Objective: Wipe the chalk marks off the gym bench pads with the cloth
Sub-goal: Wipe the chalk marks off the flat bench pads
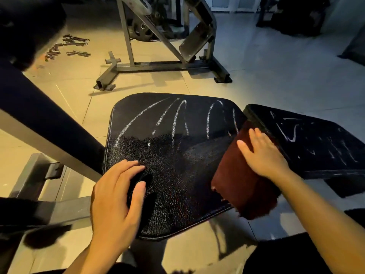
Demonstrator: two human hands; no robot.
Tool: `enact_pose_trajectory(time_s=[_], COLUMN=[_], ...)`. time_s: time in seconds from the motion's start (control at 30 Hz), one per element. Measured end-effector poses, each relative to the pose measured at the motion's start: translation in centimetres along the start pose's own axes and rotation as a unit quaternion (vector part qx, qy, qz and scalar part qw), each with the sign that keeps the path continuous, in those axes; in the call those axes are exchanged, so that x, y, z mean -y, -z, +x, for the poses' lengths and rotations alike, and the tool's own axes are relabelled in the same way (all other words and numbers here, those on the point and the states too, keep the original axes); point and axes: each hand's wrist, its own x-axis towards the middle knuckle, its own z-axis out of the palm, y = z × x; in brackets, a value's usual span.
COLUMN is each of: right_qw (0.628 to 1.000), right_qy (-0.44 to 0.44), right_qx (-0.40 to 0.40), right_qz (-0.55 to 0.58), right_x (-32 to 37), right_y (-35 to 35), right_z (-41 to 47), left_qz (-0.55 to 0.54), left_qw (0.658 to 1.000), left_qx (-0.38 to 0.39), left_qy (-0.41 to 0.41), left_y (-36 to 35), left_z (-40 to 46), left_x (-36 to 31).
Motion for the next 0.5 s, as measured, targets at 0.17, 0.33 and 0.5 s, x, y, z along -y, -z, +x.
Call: enact_pose_trajectory(time_s=[0.17, 0.33, 0.5], right_qw=[0.999, 0.980, 0.927], right_qy=[-0.002, 0.197, 0.371], right_qx=[-0.021, -0.024, 0.053], right_qz=[-0.039, 0.010, 0.025], right_x=[1.9, 10.9, 15.9], right_y=[-0.8, -2.5, -3.3], right_z=[-1.6, -7.8, -11.3], left_qz=[0.007, 0.016, -0.018], left_qw=[1.000, 1.000, 0.999], left_qx=[-0.010, -0.011, -0.033], left_qy=[0.006, 0.001, 0.011], left_y=[-0.1, -0.2, -0.2], left_z=[0.3, 0.3, 0.0], left_x=[-0.4, -0.5, -0.2])
